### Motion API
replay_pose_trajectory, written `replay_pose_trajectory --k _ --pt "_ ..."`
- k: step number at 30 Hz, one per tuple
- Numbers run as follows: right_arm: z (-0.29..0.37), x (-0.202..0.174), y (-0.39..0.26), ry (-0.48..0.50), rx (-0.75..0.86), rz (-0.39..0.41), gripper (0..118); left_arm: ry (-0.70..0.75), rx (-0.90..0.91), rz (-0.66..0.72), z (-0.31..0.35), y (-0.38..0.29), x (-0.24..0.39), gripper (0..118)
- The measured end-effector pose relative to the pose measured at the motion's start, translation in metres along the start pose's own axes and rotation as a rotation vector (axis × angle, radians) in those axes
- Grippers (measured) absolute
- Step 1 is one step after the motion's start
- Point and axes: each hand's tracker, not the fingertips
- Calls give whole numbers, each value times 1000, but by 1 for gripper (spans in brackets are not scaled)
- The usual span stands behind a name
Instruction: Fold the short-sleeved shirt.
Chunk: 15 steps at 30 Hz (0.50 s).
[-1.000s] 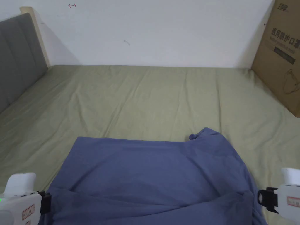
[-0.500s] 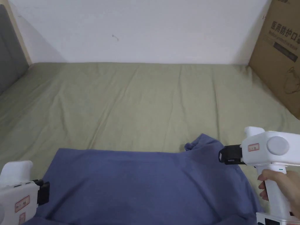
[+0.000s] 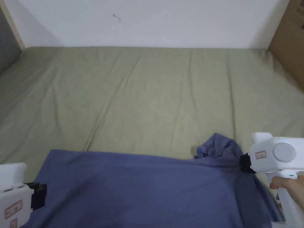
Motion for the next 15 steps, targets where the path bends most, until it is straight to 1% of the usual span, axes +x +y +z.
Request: replay_pose_trajectory --k 1,3,4,6,7,8,10,11,12,13,15 --pt "1 -2 0 1 4 14 0 4 5 -2 -3 3 1 0" --pt "12 -3 0 15 26 6 0 6 12 -5 -10 10 1 0" --pt "18 -3 0 67 47 -9 0 -7 17 -6 -15 15 -1 0" --pt "24 -7 1 55 51 0 0 -18 4 -3 -26 30 -5 3" --pt "25 -7 3 37 59 31 0 -17 -1 -4 -31 38 -6 20" --pt "26 -8 3 30 57 46 0 -7 -7 -5 -37 46 -7 42" --pt "25 -6 3 32 52 38 0 0 -10 -12 -55 65 -11 96" --pt "25 -5 3 38 49 29 0 4 -4 -6 -62 71 -14 105" --pt "25 -4 2 39 45 18 0 9 -2 3 -73 79 -17 107" --pt "24 -3 1 39 45 12 0 4 -11 13 -83 88 -20 105" --pt "24 -1 1 40 44 0 0 19 -41 43 -104 98 -24 105"
